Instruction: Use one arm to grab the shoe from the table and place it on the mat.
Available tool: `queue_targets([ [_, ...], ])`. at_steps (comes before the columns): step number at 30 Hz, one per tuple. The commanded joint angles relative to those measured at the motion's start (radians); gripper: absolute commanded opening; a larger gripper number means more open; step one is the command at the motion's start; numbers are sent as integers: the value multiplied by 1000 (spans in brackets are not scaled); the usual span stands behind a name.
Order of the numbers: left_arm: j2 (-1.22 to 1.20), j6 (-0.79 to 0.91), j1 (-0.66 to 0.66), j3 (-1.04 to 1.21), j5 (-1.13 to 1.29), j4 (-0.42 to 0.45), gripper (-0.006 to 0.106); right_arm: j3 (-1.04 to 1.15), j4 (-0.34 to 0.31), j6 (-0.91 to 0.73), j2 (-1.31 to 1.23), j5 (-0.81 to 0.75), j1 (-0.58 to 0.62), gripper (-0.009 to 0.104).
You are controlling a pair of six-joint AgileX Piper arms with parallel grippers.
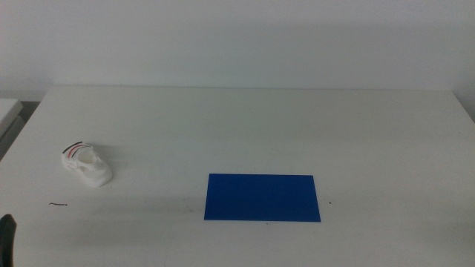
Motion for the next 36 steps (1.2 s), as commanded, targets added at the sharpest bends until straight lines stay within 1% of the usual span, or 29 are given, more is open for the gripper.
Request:
queue_targets([
  [1, 49, -3, 2, -39, 7, -7, 94, 2, -7, -4, -5, -8, 2, 79],
  [3, 197, -3, 12, -165, 72, -20, 94, 2, -7, -4, -5, -8, 2, 79],
  [4, 267, -3, 20, -229, 114, -42, 94, 2, -7, -4, -5, -8, 2, 79],
  [6, 445, -3, 39, -404, 238, -116, 94, 2, -7, -4, -5, -8, 2, 79],
  [9, 676, -20, 41, -634, 351, -151, 94, 2, -7, -4, -5, -8, 2, 79],
  [11, 798, -89, 41, -753, 434, -151, 94, 2, -7, -4, -5, -8, 2, 79],
  [14, 967, -209, 41, -921, 576, -116, 94, 2, -7, -4, -5, -8, 2, 79],
  [18, 1168, -422, 41, -1115, 753, -75, 94, 2, -7, -4, -5, -8, 2, 79],
  [24, 1403, -628, 37, -1289, 890, -77, 94, 2, -7, -4, -5, -8, 2, 79],
  [26, 1474, -651, 37, -1320, 910, -77, 94, 2, -7, -4, -5, -8, 2, 79],
  [29, 1577, -736, 20, -1342, 923, -66, 94, 2, -7, -4, -5, -8, 2, 79],
  [32, 1669, -772, 7, -1362, 909, -50, 94, 2, -7, -4, -5, -8, 2, 79],
  [36, 1783, -783, -2, -1417, 892, -61, 94, 2, -7, -4, -5, -8, 2, 79],
])
